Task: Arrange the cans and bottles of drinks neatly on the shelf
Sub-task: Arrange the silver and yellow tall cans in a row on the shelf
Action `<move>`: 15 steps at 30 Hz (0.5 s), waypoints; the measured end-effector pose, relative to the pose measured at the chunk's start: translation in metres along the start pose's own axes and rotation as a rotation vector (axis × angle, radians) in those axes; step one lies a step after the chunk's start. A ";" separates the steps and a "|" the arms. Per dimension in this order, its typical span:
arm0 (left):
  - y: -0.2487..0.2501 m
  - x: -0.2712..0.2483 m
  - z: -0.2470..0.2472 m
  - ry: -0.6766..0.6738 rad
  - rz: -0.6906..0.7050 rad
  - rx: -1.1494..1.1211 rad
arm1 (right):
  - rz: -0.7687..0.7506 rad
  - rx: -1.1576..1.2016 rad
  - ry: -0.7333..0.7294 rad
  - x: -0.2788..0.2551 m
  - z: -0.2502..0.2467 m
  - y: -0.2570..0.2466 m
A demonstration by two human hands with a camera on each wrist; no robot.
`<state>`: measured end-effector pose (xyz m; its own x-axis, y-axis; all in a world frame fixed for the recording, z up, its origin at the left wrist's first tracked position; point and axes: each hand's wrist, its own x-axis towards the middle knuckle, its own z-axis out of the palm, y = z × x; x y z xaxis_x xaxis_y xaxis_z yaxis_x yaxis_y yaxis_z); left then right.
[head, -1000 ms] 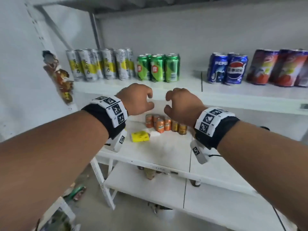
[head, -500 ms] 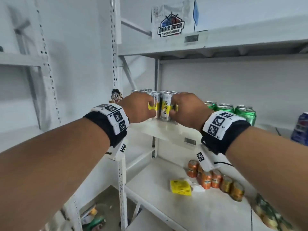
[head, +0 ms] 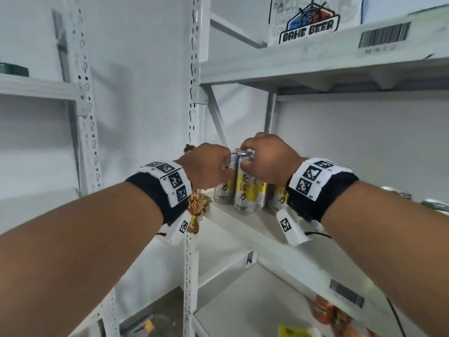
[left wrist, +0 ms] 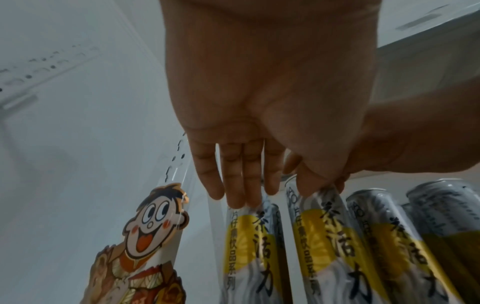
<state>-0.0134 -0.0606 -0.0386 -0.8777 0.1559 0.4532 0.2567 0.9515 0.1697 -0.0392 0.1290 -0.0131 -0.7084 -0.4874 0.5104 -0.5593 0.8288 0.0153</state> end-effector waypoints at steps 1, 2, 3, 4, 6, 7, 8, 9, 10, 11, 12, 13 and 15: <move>-0.003 0.005 0.002 -0.014 0.012 0.021 | -0.007 -0.006 -0.020 0.005 0.003 0.000; -0.008 0.011 0.005 -0.023 0.024 0.035 | -0.011 -0.017 -0.041 0.010 0.008 0.000; -0.011 0.015 0.007 -0.026 0.041 0.044 | -0.015 -0.032 -0.051 0.012 0.010 -0.001; -0.014 0.019 0.008 -0.030 0.061 0.044 | -0.015 -0.045 -0.054 0.012 0.012 -0.002; -0.021 0.026 0.012 -0.037 0.100 0.024 | 0.004 -0.056 -0.047 0.012 0.015 -0.006; -0.025 0.028 0.014 -0.038 0.119 0.012 | 0.020 -0.055 -0.036 0.011 0.015 -0.008; -0.029 0.029 0.016 -0.036 0.133 -0.006 | 0.030 -0.048 -0.017 0.010 0.015 -0.010; -0.031 0.029 0.017 -0.043 0.154 -0.039 | 0.040 -0.046 0.003 0.008 0.014 -0.012; -0.034 0.029 0.019 -0.062 0.184 -0.079 | 0.056 -0.053 0.017 0.006 0.015 -0.015; -0.037 0.029 0.020 -0.086 0.214 -0.110 | 0.074 -0.066 0.024 0.005 0.015 -0.018; -0.038 0.028 0.020 -0.111 0.244 -0.133 | 0.099 -0.078 0.029 0.002 0.016 -0.022; -0.039 0.027 0.022 -0.130 0.265 -0.150 | 0.123 -0.078 0.030 0.000 0.016 -0.025; -0.037 0.026 0.023 -0.165 0.317 -0.187 | 0.178 -0.060 0.041 -0.006 0.015 -0.031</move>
<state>-0.0551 -0.0856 -0.0526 -0.7922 0.4890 0.3651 0.5812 0.7869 0.2072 -0.0244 0.1021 -0.0299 -0.7753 -0.3209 0.5439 -0.3987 0.9167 -0.0275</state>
